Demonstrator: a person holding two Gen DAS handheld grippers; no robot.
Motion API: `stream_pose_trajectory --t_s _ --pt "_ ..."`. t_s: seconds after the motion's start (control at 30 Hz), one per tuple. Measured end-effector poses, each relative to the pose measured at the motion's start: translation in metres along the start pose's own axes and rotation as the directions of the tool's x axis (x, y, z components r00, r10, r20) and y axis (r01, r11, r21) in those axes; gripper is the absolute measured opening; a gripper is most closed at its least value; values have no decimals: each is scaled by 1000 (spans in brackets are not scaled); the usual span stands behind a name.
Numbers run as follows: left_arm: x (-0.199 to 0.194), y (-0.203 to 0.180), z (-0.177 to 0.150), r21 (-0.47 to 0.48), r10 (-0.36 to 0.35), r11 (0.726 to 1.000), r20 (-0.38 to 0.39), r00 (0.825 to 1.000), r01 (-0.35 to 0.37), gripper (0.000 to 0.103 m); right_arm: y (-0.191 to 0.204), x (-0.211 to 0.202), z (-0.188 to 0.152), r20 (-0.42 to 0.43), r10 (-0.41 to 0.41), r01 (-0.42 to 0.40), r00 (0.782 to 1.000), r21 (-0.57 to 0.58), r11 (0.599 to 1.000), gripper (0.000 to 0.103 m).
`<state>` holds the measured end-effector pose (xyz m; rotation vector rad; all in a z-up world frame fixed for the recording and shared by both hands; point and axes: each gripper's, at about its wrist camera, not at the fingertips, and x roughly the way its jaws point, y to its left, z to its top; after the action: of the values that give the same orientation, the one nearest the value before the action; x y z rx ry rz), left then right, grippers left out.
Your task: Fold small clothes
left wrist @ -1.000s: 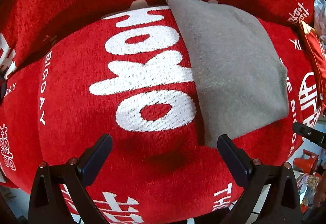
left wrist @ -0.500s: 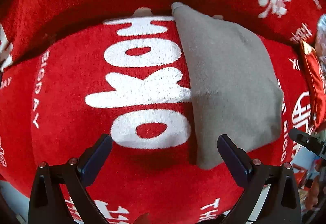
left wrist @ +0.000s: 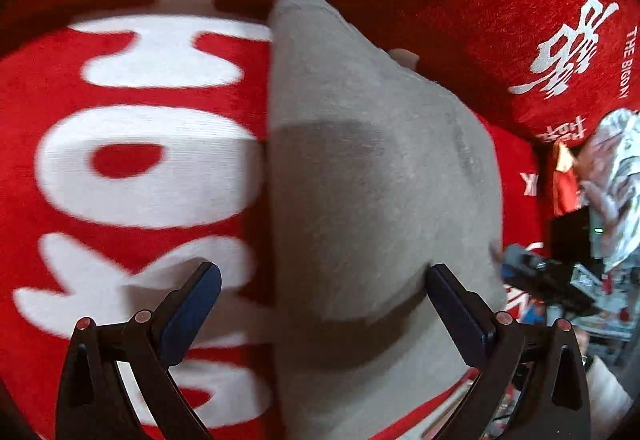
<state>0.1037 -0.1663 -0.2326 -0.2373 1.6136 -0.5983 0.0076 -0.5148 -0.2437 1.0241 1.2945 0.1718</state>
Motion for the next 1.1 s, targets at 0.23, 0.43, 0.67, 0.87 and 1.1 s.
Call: stream_pose_trajectory --t_s 0.23,0.43,0.67,0.87,1.1 --pt "12 -21 6 67 -15 998 1 1000 14 101 8 32 10 -89 100 -104 991 -49 993 66" --pt "-5 -31 3 88 10 996 50 999 -15 50 20 39 2 -75 139 -139 987 3 990 34" --pt "-60 -40 -20 128 -14 992 101 995 1 47 61 25 -29 -47 254 -254 966 5 967 32" --pt "-109 -14 -56 114 -11 993 100 995 0 47 93 27 -69 -67 312 -311 948 19 950 32" --pt "-98 40 -98 23 84 996 55 995 -86 47 107 76 -104 -146 226 -227 963 8 974 32"
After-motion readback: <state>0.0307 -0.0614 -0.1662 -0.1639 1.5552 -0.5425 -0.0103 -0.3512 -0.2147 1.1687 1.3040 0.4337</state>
